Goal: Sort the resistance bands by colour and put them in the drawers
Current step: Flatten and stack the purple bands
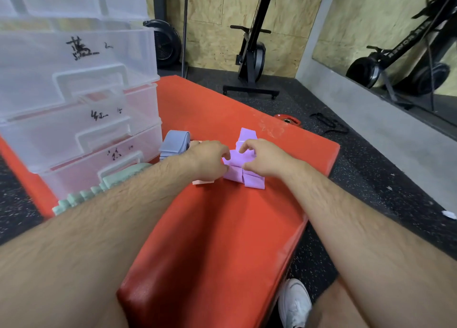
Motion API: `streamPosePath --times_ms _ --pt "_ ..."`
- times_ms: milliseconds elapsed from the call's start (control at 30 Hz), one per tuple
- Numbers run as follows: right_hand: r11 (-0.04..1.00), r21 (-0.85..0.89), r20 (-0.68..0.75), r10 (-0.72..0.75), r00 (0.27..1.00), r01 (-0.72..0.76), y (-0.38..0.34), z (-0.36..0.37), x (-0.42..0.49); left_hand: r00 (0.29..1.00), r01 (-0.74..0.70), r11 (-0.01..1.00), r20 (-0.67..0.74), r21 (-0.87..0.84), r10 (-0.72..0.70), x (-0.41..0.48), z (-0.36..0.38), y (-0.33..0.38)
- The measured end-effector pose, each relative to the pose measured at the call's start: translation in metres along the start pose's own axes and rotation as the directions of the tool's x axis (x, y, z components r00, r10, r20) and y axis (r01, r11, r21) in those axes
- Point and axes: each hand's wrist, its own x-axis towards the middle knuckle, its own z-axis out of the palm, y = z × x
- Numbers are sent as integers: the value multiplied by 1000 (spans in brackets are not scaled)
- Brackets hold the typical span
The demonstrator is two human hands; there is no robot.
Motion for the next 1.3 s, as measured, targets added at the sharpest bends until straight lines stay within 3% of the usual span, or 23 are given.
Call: streamPosePath --times_ms 133,333,467,667,933,1133,1300 --pt "996 -62 65 61 996 -57 6 15 8 1000 -22 999 20 39 21 0 3 -4" --pt "998 -8 -85 63 994 -64 17 13 15 999 -33 998 44 49 31 1 0 -4" --pt "991 131 -234 57 971 -26 14 -6 14 1000 -24 995 -23 -99 21 6 -3 -4" --pt "931 356 -471 103 876 82 8 -45 -3 986 -26 934 -163 -356 -34 14 -10 2" --pt "935 347 -448 98 888 72 17 -59 -21 965 -91 894 -262 -439 -31 6 -16 13" --pt "908 402 -374 46 926 117 1 -63 -29 916 -256 773 -400 -581 2 -4 -30 29" --pt "864 463 -262 -81 962 199 -16 -65 -36 925 -240 686 -377 -687 -54 -4 -34 39"
